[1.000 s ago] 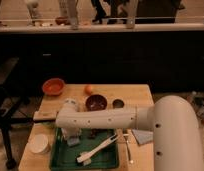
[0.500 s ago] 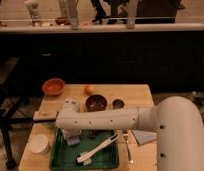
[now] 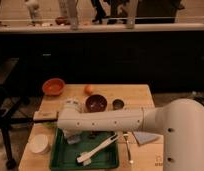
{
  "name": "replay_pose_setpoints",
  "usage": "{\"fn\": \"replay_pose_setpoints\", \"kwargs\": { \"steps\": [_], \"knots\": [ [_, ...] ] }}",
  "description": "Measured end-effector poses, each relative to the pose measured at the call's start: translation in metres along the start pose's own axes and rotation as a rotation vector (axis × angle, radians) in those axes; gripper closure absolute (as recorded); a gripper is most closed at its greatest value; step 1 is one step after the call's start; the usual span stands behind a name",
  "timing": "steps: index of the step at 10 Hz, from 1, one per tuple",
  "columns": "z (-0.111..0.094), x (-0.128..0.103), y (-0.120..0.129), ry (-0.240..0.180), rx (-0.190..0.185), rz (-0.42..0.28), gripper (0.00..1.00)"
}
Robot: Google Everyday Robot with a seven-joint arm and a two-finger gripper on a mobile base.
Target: Place sponge in table surface
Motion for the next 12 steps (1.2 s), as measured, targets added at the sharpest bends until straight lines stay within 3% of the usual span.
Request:
{"fn": "replay_pose_setpoints", "kwargs": {
  "steps": [4, 7, 9, 12],
  "knots": [
    [-0.032, -0.011, -0.028, -0.064, 0.027, 0.022, 1.00],
    [-0.077, -0.030, -0.058, -0.146, 0.064, 0.053, 1.00],
    [-0.102, -0.044, -0.091, -0.190, 0.103, 0.075, 1.00],
    [-0.106, -0.047, -0.098, -0.194, 0.110, 0.078, 1.00]
  ]
}}
